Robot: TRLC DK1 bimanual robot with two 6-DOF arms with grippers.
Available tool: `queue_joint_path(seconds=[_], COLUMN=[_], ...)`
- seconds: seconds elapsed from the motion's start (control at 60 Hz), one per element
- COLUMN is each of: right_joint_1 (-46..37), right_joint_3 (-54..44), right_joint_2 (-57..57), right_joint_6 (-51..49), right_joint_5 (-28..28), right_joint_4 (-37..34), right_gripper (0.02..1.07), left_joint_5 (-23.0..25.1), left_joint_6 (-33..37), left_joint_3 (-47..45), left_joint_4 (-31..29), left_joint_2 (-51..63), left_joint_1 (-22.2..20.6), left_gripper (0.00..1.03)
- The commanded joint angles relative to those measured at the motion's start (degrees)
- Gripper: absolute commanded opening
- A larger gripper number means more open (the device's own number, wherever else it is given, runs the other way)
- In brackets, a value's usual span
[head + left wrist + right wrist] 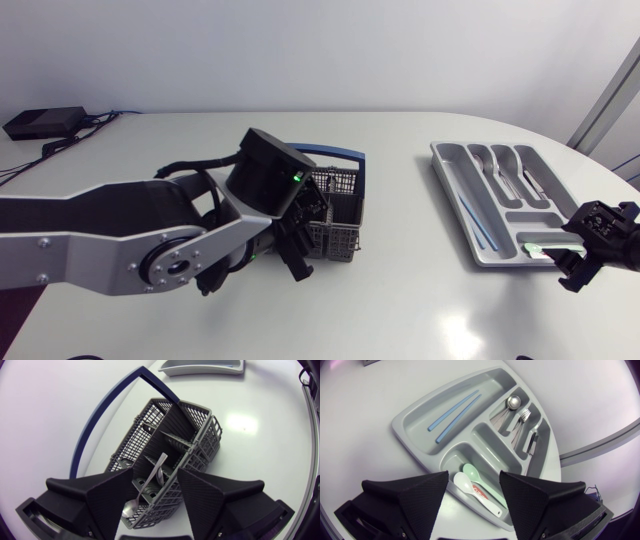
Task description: Unload the cutlery basket into the drawer organizer.
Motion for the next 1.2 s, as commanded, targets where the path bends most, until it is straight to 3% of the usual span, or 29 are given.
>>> queue_joint_path(seconds=[0.0, 0.4, 1.183], right_joint_1=[0.4, 0.3, 0.9], right_joint_3=[-2.0, -2.6, -3.7], right_joint_2=[-0.5, -1.4, -3.3], right_joint_6=[0.8, 0.7, 0.5], right_joint_5=[-0.5, -1.6, -1.6], right_joint_4=[-0.9, -1.5, -2.2], right_gripper=[0.77, 0.76, 0.76], left_joint_5=[-1.2, -4.1, -5.6], left_joint_6=[1.3, 3.6, 7.0], left_joint_3=[-1.9, -3.4, -6.0], left_joint_4=[0.7, 6.0, 12.1], left_joint_2=[1.3, 3.6, 6.1], left_joint_1=[-0.5, -0.1, 0.2], left_gripper=[0.62, 0.55, 0.19])
